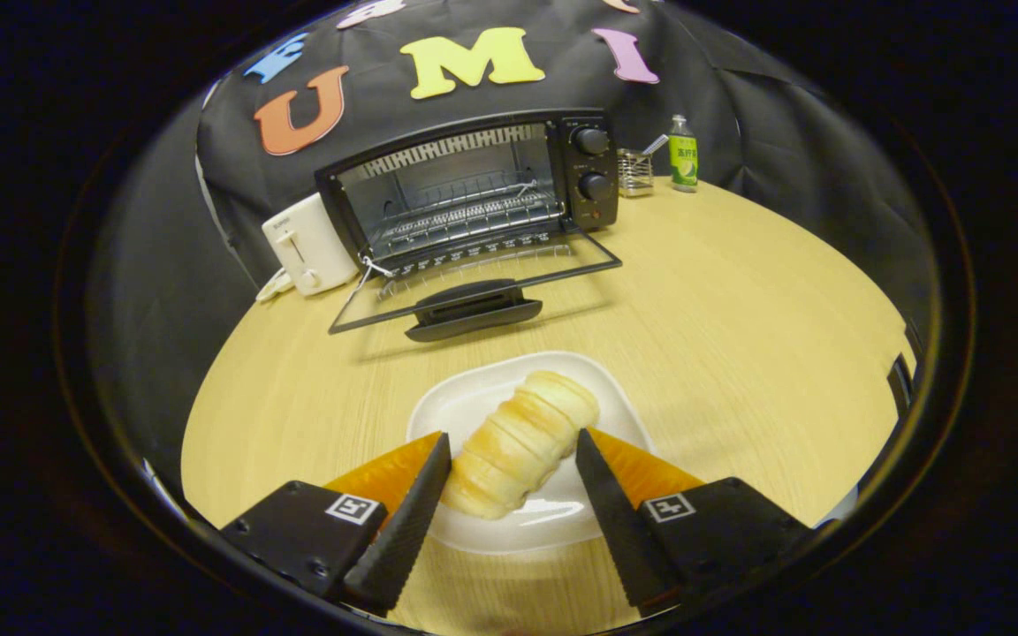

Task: Open the toaster oven, put the food inside, and close the toaster oven door.

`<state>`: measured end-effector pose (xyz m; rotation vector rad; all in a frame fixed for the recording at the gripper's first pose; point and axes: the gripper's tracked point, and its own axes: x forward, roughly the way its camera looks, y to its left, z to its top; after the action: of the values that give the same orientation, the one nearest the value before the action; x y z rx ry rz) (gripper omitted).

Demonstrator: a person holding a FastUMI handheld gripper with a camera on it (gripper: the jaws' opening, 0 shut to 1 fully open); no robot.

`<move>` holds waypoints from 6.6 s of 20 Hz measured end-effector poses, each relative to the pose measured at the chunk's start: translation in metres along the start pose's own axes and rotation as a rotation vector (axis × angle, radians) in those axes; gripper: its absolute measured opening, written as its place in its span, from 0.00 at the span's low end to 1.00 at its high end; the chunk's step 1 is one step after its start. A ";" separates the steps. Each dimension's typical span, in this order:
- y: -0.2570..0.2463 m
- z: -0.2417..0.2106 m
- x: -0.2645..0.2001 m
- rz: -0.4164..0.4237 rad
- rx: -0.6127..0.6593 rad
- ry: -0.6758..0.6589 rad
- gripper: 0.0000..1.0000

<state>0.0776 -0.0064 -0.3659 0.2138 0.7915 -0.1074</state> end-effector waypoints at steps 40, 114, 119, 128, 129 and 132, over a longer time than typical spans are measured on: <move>0.074 0.271 0.176 0.260 0.207 -0.216 0.51; 0.043 0.244 -0.105 0.120 -0.117 -0.543 1.00; 0.053 0.249 -0.206 0.156 -0.111 -0.682 1.00; 0.066 0.207 -0.297 0.160 -0.135 -0.755 1.00; 0.066 0.204 -0.302 0.149 -0.133 -0.761 1.00; 0.072 0.197 -0.313 0.137 -0.139 -0.789 1.00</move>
<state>0.0080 0.0229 0.0037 0.0780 -0.0036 -0.0016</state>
